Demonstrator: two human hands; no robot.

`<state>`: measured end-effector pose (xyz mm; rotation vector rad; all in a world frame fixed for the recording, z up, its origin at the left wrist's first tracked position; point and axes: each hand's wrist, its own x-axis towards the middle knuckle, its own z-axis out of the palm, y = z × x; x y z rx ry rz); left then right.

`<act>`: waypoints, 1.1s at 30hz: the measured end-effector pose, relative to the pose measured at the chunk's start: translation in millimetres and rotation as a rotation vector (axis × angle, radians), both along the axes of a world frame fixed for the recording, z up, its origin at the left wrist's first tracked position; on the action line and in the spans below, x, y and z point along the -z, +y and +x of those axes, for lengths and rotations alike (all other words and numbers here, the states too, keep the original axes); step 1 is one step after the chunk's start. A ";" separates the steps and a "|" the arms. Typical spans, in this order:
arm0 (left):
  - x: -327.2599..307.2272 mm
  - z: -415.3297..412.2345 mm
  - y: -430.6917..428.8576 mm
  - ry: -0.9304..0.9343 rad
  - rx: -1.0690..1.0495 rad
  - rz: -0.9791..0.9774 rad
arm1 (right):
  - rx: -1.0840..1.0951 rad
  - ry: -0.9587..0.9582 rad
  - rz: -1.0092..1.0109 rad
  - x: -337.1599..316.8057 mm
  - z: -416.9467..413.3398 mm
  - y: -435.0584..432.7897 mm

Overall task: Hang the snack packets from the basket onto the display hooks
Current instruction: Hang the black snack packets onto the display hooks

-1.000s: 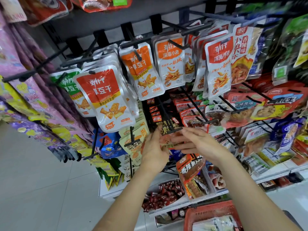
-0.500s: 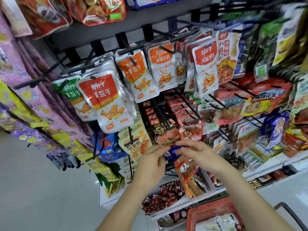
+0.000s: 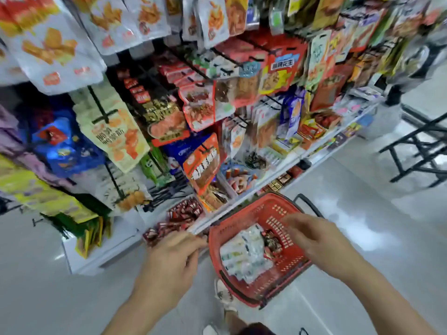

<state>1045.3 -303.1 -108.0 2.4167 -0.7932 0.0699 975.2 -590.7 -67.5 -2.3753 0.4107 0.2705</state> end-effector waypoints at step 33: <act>536.5 -6.9 -301.2 0.708 -0.022 0.481 | -0.146 0.482 0.219 526.9 91.7 -213.7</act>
